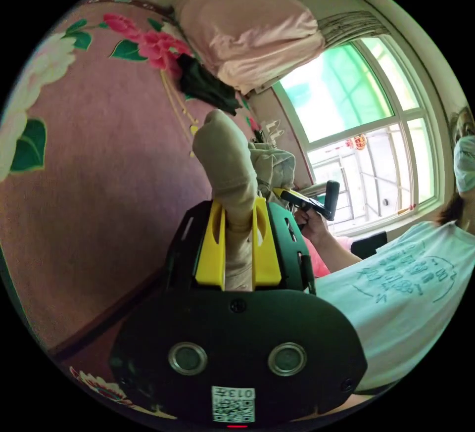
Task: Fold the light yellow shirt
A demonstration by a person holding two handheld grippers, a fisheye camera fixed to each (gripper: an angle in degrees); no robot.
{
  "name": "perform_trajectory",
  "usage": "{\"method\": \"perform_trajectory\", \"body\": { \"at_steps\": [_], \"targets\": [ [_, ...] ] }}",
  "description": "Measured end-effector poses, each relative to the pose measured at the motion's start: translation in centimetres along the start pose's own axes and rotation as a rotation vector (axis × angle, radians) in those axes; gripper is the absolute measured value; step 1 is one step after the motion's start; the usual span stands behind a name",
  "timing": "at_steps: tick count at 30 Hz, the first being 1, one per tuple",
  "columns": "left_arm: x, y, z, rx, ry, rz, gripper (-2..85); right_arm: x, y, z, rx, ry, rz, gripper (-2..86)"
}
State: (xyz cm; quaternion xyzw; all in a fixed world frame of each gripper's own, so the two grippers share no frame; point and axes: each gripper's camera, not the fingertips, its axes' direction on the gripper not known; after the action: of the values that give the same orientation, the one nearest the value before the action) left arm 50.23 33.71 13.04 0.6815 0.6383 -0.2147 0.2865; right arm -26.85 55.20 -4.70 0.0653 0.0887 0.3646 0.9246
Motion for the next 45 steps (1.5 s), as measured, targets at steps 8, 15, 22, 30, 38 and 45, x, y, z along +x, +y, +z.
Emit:
{"method": "perform_trajectory", "body": {
  "at_steps": [8, 15, 22, 30, 38, 45],
  "targets": [
    [6.8, -19.2, 3.0, 0.078, 0.017, 0.166, 8.8, 6.0, -13.0, -7.7, 0.203, 0.055, -0.153, 6.4],
    [6.1, -39.1, 8.3, 0.048, -0.052, 0.150, 9.4, 12.5, -28.6, -5.4, 0.225, 0.113, -0.108, 6.5],
    [-0.1, -52.1, 17.0, -0.094, -0.291, 0.027, 10.7, 18.7, -40.3, 4.9, -0.015, 0.265, -0.035, 4.3],
    [-3.5, -52.4, 18.8, 0.048, -0.204, -0.134, 11.7, 20.4, -40.7, 8.5, -0.023, 0.302, -0.064, 5.9],
    [7.8, -41.3, 8.2, 0.160, -0.334, 0.012, 10.8, 11.7, -33.0, -4.8, 0.304, 0.358, -0.091, 14.1],
    [17.0, -19.8, -0.6, 0.154, -0.576, -0.071, 8.4, -6.3, -20.4, -8.4, 0.389, 0.332, -0.434, 13.0]
  ]
}}
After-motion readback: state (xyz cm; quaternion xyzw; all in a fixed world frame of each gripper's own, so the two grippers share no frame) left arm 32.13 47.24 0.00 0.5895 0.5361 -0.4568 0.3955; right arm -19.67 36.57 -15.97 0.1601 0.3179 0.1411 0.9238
